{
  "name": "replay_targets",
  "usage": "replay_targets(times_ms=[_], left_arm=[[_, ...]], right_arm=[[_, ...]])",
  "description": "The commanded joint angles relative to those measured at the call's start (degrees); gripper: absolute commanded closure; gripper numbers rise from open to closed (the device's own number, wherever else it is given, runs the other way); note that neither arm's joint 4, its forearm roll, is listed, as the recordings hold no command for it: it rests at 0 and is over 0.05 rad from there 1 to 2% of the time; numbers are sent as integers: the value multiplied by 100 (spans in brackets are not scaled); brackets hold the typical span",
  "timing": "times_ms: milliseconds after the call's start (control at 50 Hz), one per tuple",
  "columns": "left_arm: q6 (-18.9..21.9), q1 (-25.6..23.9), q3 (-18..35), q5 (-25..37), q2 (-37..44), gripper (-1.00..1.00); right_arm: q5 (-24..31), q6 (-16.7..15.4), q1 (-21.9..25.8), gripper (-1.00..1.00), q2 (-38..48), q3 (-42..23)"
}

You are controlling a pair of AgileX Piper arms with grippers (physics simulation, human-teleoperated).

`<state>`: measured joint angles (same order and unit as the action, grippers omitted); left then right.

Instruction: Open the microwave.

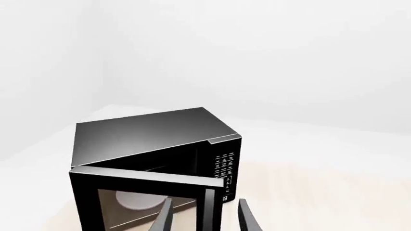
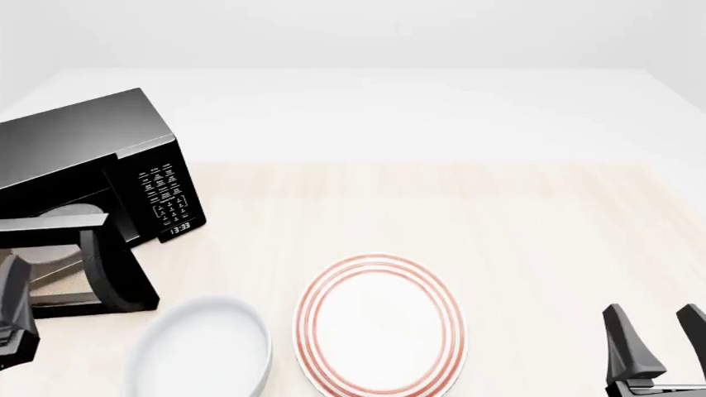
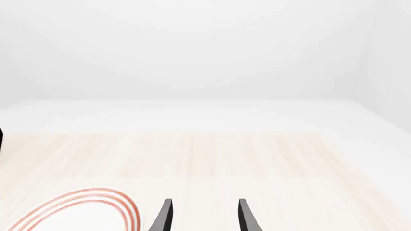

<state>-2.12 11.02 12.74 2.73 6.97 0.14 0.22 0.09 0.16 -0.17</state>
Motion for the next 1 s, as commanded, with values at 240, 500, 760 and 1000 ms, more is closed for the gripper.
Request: replay_targets(times_ms=[240, 500, 760, 1000], left_arm=[[264, -56, 1057, 657, 158, -100], [615, -178, 1825, 868, 890, -100], [669, -254, 2395, 774, 1494, -100], [500, -283, 2886, 815, 1895, -100]], right_arm=[[0, 0, 0, -100, 0, 0], [3, 3, -3, -100, 1, 0], [0, 0, -1, -100, 0, 0], [-1, -1, 0, -100, 0, 0]])
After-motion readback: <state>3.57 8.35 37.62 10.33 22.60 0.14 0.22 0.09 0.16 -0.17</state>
